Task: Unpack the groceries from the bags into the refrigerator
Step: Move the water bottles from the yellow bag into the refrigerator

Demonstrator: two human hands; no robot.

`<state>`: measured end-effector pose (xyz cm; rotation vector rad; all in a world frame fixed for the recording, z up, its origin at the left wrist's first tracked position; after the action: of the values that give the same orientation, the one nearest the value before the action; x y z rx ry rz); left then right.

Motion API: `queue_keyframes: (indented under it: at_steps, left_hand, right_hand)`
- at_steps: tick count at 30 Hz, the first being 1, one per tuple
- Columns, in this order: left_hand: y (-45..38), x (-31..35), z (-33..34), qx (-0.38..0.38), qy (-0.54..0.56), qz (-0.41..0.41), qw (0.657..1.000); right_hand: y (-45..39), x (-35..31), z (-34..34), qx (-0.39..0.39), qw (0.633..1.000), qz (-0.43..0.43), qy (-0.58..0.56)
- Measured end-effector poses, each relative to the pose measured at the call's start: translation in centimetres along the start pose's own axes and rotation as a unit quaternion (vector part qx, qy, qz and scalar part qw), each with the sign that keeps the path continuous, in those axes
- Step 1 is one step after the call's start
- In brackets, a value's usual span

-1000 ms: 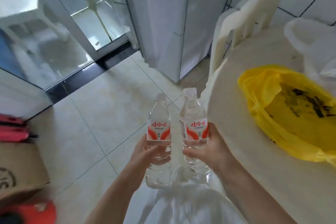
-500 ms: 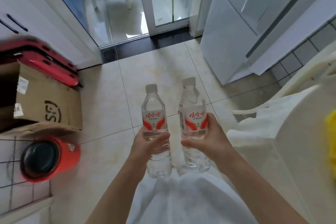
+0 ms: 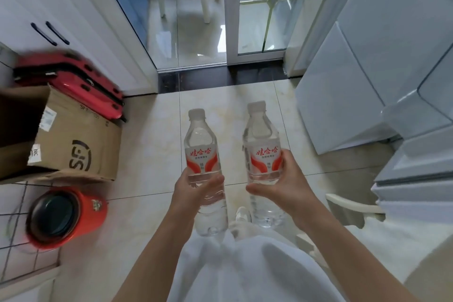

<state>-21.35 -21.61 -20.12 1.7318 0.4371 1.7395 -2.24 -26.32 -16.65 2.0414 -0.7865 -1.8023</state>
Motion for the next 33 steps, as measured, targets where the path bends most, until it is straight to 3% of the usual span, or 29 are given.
queue_keyframes:
  at_steps: [9,15,24,33]
  left_hand:
    - [-10.0,7.7,0.6,-0.011,0.002,0.004,1.0]
    - [-18.2,15.3,0.7,-0.047,-0.1,0.019,0.994]
    - [-29.2,26.3,4.5,-0.177,-0.195,0.049,0.963]
    - [-36.6,33.4,15.4,-0.291,-0.228,0.093,0.925]
  right_hand:
    - [-9.1,-4.7,-1.2,0.052,0.998,0.013,-0.03]
    - [-16.8,-9.1,-1.1,0.114,0.99,0.036,-0.072]
    - [-25.3,-17.1,-3.1,0.221,0.963,0.034,-0.148]
    - [-29.5,-20.7,-12.1,0.338,0.928,0.019,-0.156]
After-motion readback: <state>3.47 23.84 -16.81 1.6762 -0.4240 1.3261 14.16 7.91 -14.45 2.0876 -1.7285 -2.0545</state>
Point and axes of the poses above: each hand's wrist, its own y-axis away from the middle knuckle, its own z-axis out of the palm, x = y × z, the point moved 2 cm from there along -y, towards the middle knuckle, and after that the axes turned 3 degrees about -x, right-handed, at the moved point
